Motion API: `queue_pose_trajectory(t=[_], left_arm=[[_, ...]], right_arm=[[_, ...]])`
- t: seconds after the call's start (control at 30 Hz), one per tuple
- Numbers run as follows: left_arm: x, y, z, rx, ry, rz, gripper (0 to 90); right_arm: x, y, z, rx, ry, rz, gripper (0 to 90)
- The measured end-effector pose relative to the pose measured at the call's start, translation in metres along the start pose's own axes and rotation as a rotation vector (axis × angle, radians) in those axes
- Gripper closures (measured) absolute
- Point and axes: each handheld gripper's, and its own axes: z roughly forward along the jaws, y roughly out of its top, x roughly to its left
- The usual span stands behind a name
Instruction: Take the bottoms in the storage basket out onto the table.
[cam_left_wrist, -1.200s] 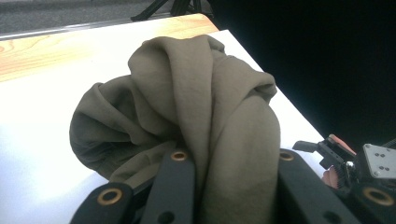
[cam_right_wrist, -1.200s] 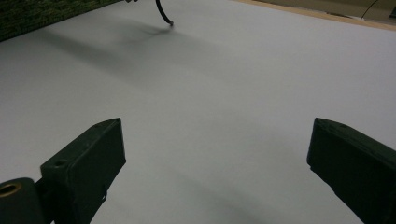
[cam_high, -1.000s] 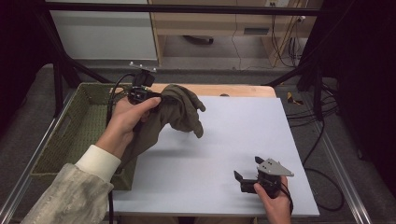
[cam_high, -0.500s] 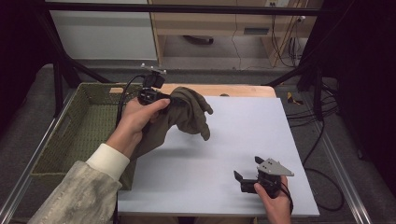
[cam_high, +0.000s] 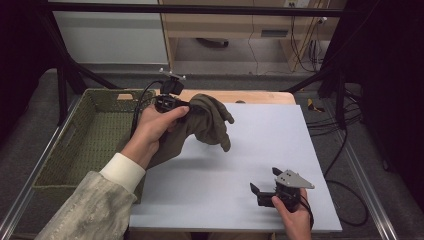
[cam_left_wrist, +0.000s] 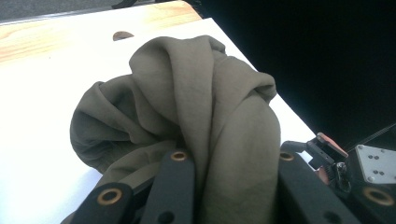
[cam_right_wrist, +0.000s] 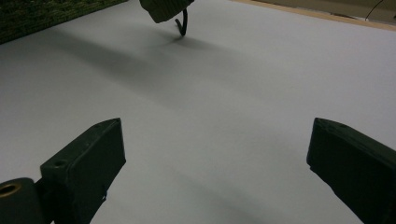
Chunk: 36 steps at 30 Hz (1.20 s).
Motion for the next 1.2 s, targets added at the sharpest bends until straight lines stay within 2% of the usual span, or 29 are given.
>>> queue_pose_trajectory(t=[0.17,0.37,0.73,1.2], left_arm=[[-0.001,0.0,0.001,0.0,-0.001,-0.001,78.4],[-0.003,-0.001,0.005,0.014,0.008,0.02,78.4],[-0.003,-0.003,0.012,0.008,-0.008,0.008,78.3],[-0.023,0.009,0.023,-0.004,-0.043,0.017,78.1]], right_arm=[[0.0,0.0,0.0,-0.002,-0.001,-0.001,4.6],[0.0,0.0,0.0,-0.002,-0.002,-0.001,4.6],[-0.001,0.0,0.0,0.002,-0.001,-0.003,4.6],[0.0,0.001,-0.001,-0.002,0.001,-0.003,4.6]])
